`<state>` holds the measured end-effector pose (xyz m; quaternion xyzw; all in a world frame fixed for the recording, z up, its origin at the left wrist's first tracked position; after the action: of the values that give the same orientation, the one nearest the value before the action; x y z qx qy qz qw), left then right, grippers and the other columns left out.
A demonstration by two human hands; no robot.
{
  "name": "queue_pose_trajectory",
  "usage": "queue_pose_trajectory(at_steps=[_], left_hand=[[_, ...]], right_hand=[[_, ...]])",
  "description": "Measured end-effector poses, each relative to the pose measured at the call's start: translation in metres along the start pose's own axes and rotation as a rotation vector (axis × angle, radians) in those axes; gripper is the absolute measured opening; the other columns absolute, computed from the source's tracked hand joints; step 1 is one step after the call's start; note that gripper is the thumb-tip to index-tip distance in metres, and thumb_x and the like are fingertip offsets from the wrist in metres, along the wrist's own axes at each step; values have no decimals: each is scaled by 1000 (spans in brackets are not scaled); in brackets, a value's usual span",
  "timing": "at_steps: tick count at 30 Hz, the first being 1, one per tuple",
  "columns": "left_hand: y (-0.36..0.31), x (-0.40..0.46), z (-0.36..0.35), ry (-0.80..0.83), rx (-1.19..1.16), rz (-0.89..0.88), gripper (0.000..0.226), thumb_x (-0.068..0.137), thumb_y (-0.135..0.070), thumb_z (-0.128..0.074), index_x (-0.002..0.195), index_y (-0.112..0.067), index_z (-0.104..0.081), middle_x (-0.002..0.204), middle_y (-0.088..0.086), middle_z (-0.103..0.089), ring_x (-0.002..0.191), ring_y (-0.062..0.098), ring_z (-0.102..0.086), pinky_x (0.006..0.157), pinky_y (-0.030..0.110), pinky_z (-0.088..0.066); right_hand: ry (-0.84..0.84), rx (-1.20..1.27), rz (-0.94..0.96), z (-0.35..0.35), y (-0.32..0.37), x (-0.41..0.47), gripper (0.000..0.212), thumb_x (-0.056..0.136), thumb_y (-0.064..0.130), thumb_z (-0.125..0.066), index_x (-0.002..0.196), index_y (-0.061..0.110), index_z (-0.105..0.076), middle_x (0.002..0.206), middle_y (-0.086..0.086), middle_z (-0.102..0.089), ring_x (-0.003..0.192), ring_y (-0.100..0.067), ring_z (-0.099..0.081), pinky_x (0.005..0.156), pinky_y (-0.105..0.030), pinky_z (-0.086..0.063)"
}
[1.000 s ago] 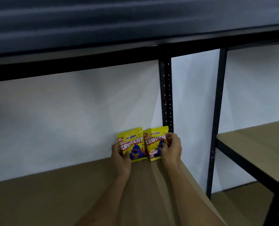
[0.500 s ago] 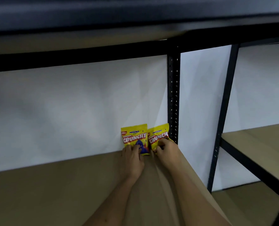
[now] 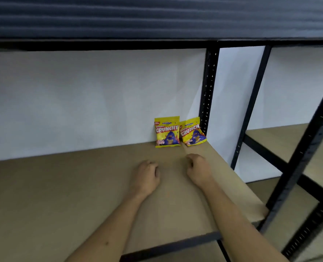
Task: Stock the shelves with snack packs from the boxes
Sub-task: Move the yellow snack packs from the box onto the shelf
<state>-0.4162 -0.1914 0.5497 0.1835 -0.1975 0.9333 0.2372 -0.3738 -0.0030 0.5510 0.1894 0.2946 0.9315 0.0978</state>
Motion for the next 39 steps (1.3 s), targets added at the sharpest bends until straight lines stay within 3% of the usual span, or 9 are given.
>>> queue_pose_trajectory(at_steps=[10, 13, 17, 22, 25, 27, 31, 36, 39], left_hand=[[-6, -123, 83, 59, -22, -209, 29, 93, -30, -41, 94, -15, -66, 101, 6, -67, 94, 28, -61, 78, 37, -49], [6, -180, 130, -108, 55, -348, 33, 92, -27, -42, 111, -12, -65, 119, 7, -65, 116, 25, -57, 93, 37, -45], [51, -284, 132, -96, 101, -481, 52, 81, -22, -61, 132, -14, -57, 151, 13, -38, 142, 27, -32, 115, 49, -28], [157, -432, 52, 490, -66, -154, 47, 87, -20, -53, 134, -16, -55, 147, 12, -43, 138, 29, -37, 110, 42, -34], [214, -513, 21, 683, -152, 146, 43, 87, -20, -55, 130, -20, -58, 136, 6, -56, 125, 25, -53, 101, 33, -43], [243, -558, 4, 782, -182, 322, 41, 87, -18, -58, 128, -19, -61, 129, 6, -62, 116, 24, -59, 93, 30, -46], [281, -636, -43, 832, -271, 663, 32, 88, -15, -61, 119, -13, -65, 120, 9, -67, 108, 24, -62, 72, 22, -39], [287, -722, -130, 869, -338, 924, 34, 86, -10, -60, 118, -19, -64, 87, 6, -64, 63, 11, -55, 44, 10, -33], [293, -769, -175, 900, -374, 1003, 36, 87, -6, -58, 119, -20, -64, 93, 9, -66, 65, 17, -60, 52, 13, -41]], right_hand=[[-59, -282, 103, 14, 60, -136, 29, 96, 26, -48, 117, 18, -67, 127, -4, -63, 113, -31, -60, 97, -41, -45], [-325, -187, 208, 16, 110, -197, 34, 97, 21, -46, 125, 13, -63, 137, -7, -57, 129, -28, -49, 106, -43, -33], [-234, 33, 79, -46, 129, -300, 47, 93, 14, -57, 140, 13, -50, 152, -10, -40, 126, -30, -52, 104, -30, -38], [262, 75, -317, -164, 108, -448, 46, 95, 12, -56, 140, 14, -49, 75, -6, -65, 54, -7, -56, 54, -22, -38], [447, 97, -463, -217, 91, -515, 45, 97, 15, -55, 141, 12, -48, 126, -11, -62, 103, -26, -64, 80, -26, -45], [547, 126, -527, -247, 81, -550, 42, 97, 13, -54, 138, 13, -49, 133, -10, -58, 118, -28, -57, 90, -28, -45], [754, 77, -606, -305, 36, -607, 35, 90, 10, -53, 124, 11, -57, 113, -15, -67, 103, -36, -63, 82, -39, -52], [971, -65, -651, -383, -52, -661, 58, 75, 47, -38, 131, 41, -49, 123, -2, -65, 108, -28, -62, 91, -37, -50], [976, -6, -676, -434, -77, -678, 45, 88, 11, -51, 132, 22, -55, 111, -11, -69, 103, -32, -63, 79, -31, -47]])
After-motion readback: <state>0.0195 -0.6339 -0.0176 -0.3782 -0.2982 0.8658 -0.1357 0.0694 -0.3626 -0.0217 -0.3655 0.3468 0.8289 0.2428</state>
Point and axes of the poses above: each hand's wrist, its own x-axis towards the middle knuckle, its own z-axis out of the back of the hand, y = z × x, the point moved 6 cm from there along x, towards the middle knuckle
